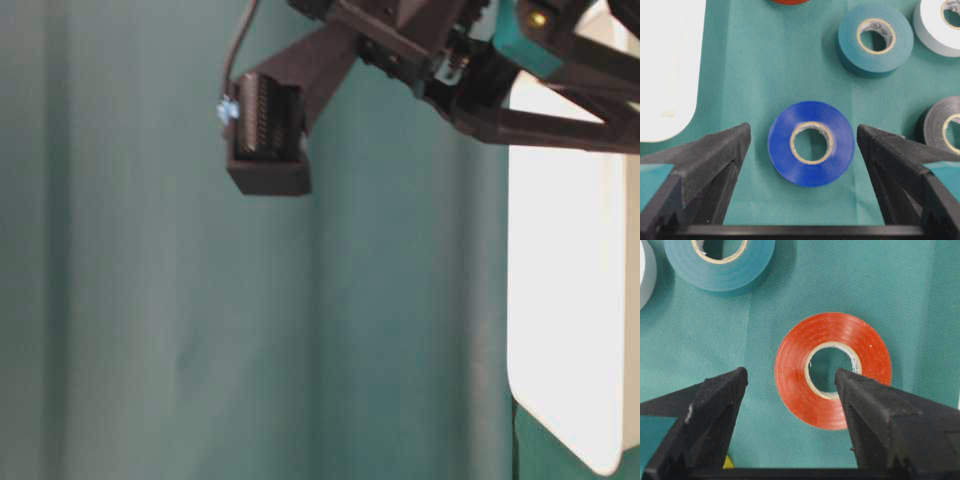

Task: Put the tape alternately from left to right into the white case.
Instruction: 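Move the right gripper over the orange tape roll and lower, then close the right gripper on the orange tape roll's rim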

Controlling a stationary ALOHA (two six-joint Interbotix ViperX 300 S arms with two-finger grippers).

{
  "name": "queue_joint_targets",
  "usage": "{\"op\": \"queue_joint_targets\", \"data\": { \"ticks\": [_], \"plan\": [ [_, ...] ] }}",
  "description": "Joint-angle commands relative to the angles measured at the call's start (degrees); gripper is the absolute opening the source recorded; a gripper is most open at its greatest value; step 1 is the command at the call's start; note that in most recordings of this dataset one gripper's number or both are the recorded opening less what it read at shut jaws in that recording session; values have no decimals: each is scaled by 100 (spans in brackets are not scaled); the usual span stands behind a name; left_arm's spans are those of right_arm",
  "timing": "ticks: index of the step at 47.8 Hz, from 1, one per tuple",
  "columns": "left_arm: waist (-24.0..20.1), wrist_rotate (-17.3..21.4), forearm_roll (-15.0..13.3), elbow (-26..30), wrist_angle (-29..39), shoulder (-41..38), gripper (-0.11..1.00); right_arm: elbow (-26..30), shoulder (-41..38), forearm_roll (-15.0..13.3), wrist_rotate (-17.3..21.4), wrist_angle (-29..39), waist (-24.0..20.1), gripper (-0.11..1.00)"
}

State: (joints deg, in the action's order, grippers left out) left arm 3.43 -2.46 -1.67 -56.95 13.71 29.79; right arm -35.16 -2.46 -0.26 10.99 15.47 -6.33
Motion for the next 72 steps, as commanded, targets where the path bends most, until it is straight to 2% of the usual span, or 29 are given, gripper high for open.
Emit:
{"op": "queue_joint_targets", "data": {
  "ticks": [1, 13, 24, 72],
  "plan": [
    [9, -9, -9, 53, -26, 26, 74, 176, -26, 0, 9, -9, -18, 81],
    [9, -9, -9, 18, -26, 18, 74, 272, -202, 0, 26, -18, -62, 81],
    [9, -9, -9, 18, -26, 26, 74, 281, -325, 0, 378, -9, -88, 81],
    [-18, -9, -9, 9, -35, 26, 74, 316, -712, -53, 413, -132, -35, 80]
  ]
}}
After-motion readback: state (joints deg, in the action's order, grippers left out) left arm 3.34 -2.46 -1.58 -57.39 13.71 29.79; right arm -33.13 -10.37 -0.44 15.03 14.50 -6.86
